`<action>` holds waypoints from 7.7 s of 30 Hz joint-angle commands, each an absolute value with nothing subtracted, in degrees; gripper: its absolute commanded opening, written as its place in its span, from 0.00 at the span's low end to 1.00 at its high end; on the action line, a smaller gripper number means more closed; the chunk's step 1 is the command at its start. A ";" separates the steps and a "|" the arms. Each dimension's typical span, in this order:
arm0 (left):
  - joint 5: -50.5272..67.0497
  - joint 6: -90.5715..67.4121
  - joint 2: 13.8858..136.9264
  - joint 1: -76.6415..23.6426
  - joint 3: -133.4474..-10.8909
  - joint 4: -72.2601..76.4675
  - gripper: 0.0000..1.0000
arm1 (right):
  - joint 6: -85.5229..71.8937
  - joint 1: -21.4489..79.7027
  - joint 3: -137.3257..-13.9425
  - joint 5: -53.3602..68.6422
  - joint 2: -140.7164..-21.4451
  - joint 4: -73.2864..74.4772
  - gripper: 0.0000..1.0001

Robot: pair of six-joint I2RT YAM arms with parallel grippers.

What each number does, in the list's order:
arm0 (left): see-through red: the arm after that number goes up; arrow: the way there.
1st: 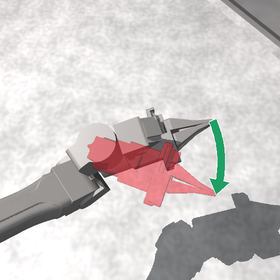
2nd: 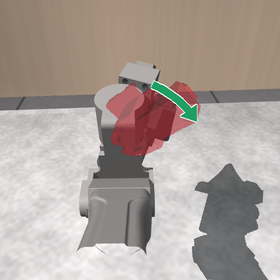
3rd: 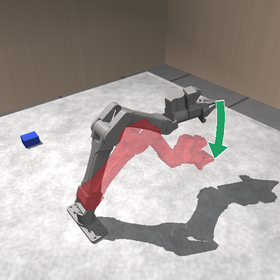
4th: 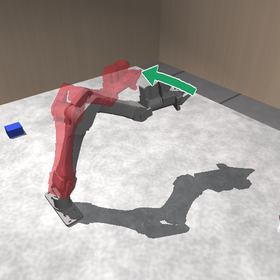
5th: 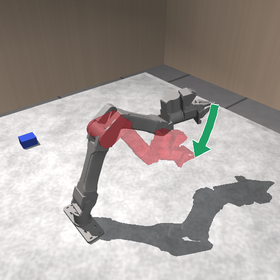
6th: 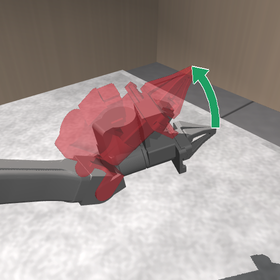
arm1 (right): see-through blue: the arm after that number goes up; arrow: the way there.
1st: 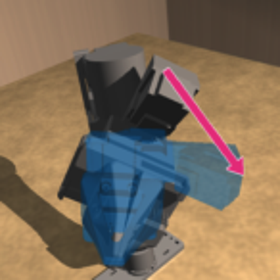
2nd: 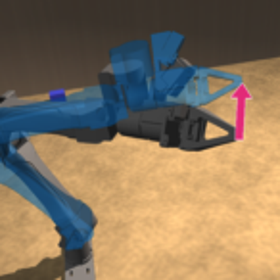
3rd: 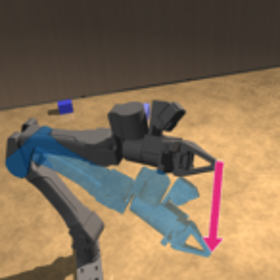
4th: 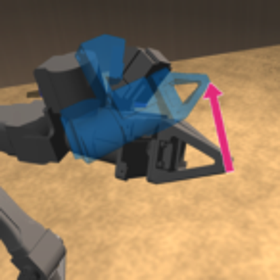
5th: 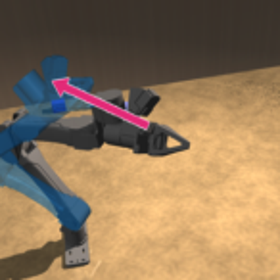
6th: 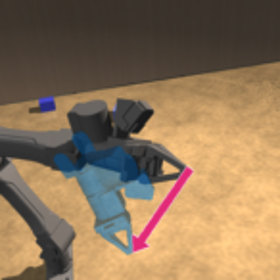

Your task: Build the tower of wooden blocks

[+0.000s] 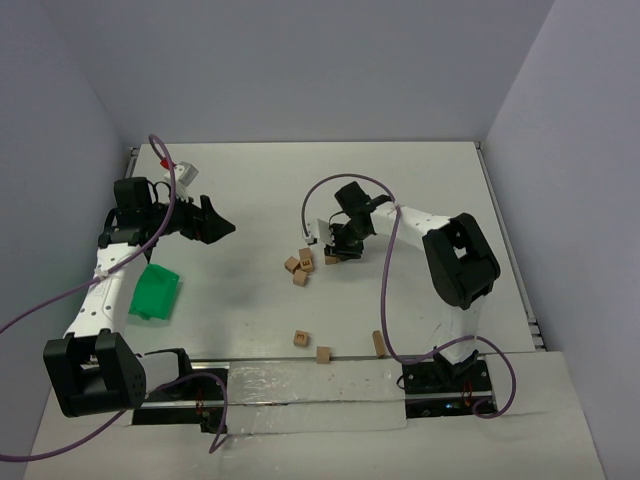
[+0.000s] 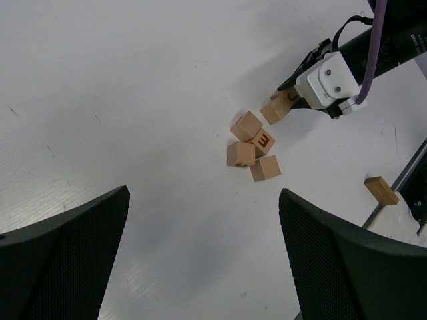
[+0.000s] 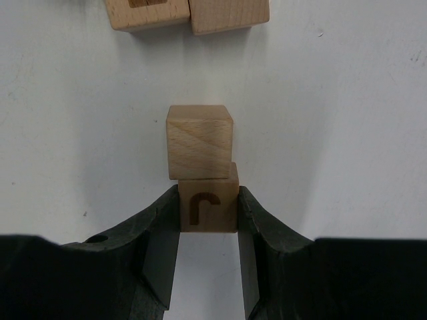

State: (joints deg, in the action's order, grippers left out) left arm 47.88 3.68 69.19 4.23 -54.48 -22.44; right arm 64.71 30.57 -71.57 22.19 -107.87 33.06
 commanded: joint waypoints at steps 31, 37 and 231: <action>49.59 4.39 69.18 4.66 -56.70 -19.16 0.98 | 62.12 29.99 -69.38 24.34 -107.15 33.75 0.47; 49.66 4.39 69.35 4.66 -56.78 -19.07 0.98 | 61.70 30.06 -70.13 24.60 -107.54 34.01 0.48; 52.88 2.23 67.20 7.52 -56.16 -18.07 0.99 | 61.93 40.62 -95.77 25.51 -112.31 49.29 1.00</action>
